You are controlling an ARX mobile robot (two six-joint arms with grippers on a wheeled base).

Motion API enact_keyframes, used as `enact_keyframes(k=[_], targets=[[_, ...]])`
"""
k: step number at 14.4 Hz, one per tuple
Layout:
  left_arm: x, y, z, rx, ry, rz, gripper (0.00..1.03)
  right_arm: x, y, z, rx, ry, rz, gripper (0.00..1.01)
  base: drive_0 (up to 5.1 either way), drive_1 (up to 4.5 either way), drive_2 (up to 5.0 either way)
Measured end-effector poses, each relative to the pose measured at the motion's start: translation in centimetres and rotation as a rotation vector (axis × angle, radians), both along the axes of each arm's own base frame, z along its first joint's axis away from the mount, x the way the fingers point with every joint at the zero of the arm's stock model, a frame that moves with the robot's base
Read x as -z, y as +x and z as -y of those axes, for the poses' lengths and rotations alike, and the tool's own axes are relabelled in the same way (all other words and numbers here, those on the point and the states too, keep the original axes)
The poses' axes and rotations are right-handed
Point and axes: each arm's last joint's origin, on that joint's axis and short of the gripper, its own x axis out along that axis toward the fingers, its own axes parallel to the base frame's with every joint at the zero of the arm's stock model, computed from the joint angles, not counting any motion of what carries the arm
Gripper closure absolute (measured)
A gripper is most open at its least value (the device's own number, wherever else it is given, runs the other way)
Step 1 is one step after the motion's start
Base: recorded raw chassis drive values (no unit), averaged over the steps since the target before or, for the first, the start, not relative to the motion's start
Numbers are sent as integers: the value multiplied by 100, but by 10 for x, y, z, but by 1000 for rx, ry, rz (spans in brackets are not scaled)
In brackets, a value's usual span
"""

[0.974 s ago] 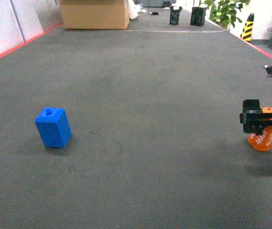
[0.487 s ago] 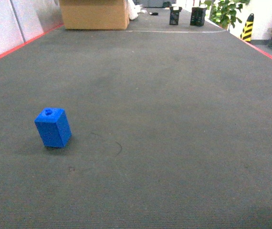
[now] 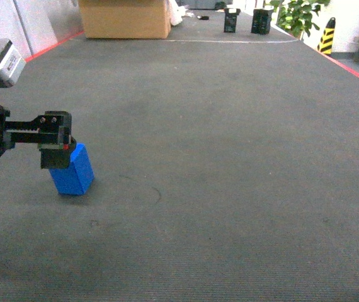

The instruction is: Sort blue parts and orange caps into right shelf containers

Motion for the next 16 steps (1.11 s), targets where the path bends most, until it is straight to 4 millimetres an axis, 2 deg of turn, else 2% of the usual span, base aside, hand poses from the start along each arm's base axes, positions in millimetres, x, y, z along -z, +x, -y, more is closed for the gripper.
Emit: enact_keyframes(k=[2,8,9,11,12,13,15,16], targets=[[8,19,6,-8,-3,-21,5,1,-1,6,36,7,3,59,0,0,0],[33,53,14,-7,4,-74,5,7,0,13,62,19,-20,59,0,0,0],[38,56,12,-15,5,-90,9,8,0,14,69,19,-22,59,0,0,0],[43,56,12,-31,-6,-116,34,8,1,15,72,24,-26,59,0,0,0],[44,56,12,-28,-16,-120,48,10,2,14,73,25,-34,59,0,0,0],[44,54,11,-34,-25,-106,57,10,4,14,73,24,-37,59,0,0,0],[24,22,10,-13,0,-31,58,9,9,7,57,21,-21,59,0,0,0],[-1,-1,10,9,24,68,58,8,9,3,49,15,-4,59,0,0,0]])
